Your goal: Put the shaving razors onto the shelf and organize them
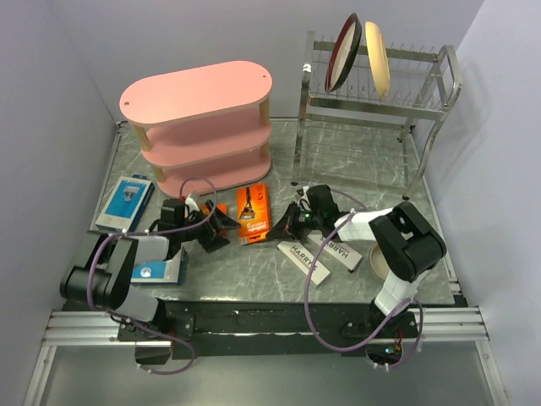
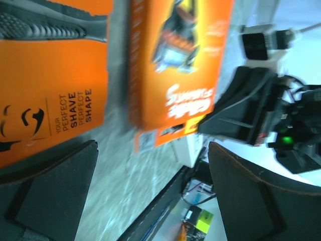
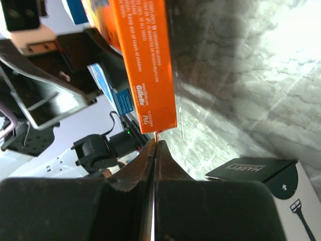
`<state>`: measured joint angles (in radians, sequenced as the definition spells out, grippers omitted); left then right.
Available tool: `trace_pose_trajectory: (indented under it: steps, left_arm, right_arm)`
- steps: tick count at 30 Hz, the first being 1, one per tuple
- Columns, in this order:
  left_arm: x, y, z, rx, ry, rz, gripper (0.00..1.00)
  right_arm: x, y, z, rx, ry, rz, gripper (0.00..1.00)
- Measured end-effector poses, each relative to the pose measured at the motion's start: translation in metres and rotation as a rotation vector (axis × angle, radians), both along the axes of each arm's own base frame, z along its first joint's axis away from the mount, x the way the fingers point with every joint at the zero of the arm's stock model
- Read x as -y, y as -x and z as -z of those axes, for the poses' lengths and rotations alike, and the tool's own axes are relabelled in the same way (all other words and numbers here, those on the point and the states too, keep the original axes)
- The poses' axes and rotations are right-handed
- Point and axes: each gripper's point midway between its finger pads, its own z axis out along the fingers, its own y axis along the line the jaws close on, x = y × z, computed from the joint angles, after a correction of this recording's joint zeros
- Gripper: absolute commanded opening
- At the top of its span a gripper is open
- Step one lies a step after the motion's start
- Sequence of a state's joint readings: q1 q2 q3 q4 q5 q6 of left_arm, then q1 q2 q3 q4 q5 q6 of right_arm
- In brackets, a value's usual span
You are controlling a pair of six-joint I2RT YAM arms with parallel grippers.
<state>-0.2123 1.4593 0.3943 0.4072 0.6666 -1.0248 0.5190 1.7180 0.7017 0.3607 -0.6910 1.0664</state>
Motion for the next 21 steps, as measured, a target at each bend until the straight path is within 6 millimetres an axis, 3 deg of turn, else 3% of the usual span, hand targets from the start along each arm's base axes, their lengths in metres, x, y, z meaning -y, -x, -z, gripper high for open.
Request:
trace_pose_trajectory:
  steps: [7,12,15,16,21]
  left_arm:
    - [0.022,-0.024,-0.008,0.037,0.085,0.033,0.94]
    - [0.032,-0.026,-0.009,0.036,0.096,0.047,0.92]
    - [0.037,-0.021,-0.009,0.021,0.103,0.063,0.81]
    - [0.038,-0.020,-0.009,0.016,0.106,0.065,0.73]
    - [0.042,-0.019,-0.013,0.022,0.118,0.081,0.57]
  right_arm:
    - [-0.004,0.003,0.000,-0.014,-0.023,-0.029,0.00]
    - [-0.007,-0.003,-0.012,0.014,-0.070,-0.032,0.00]
    - [-0.007,-0.008,-0.018,0.027,-0.090,-0.024,0.00]
    - [-0.007,-0.010,-0.020,0.032,-0.095,-0.025,0.00]
    - [-0.011,-0.015,-0.030,0.059,-0.116,-0.036,0.00]
